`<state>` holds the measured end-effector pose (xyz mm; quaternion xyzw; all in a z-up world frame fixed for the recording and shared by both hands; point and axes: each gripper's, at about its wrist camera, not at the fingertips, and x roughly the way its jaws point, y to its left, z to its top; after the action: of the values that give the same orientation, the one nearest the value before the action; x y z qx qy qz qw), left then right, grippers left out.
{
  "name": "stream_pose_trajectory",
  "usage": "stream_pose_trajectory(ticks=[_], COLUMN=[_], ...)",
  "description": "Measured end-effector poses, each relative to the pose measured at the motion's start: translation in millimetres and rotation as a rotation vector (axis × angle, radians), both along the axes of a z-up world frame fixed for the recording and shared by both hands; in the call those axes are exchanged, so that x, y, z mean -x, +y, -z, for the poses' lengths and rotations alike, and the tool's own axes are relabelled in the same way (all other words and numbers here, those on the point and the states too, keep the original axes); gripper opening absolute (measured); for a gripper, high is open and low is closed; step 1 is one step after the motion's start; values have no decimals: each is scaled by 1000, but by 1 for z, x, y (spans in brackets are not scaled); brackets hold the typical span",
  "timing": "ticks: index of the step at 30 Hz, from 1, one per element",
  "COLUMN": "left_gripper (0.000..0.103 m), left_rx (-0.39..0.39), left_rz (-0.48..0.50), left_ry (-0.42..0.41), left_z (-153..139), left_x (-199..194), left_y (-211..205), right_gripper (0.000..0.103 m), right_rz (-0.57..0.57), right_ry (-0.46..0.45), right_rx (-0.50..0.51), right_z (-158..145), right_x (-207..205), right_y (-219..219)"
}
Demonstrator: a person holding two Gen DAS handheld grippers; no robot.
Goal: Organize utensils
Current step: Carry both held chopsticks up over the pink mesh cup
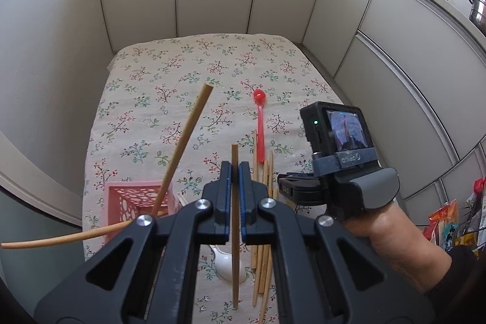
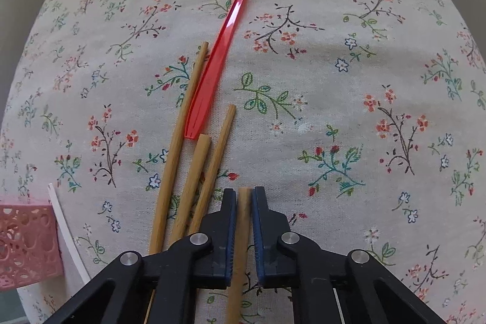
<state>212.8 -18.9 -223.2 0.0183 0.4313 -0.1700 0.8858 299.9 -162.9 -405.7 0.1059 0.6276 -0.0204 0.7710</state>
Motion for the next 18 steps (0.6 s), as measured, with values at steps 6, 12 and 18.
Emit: stream_pose_trajectory(ticks=[6, 12, 18], left_gripper=[5, 5, 5], left_rx=[19, 41, 74], left_rz=[-2, 11, 16], left_ry=[-34, -94, -162], left_z=[-12, -33, -58], left_x=[10, 28, 47], left_y=[11, 18, 30], right_gripper=[8, 8, 8], right_rz=[14, 14, -14], right_ry=[-97, -220, -361], right_rx=[-51, -79, -99], right_z=[-34, -82, -133], right_x=[11, 41, 75], right_y=[-18, -29, -32])
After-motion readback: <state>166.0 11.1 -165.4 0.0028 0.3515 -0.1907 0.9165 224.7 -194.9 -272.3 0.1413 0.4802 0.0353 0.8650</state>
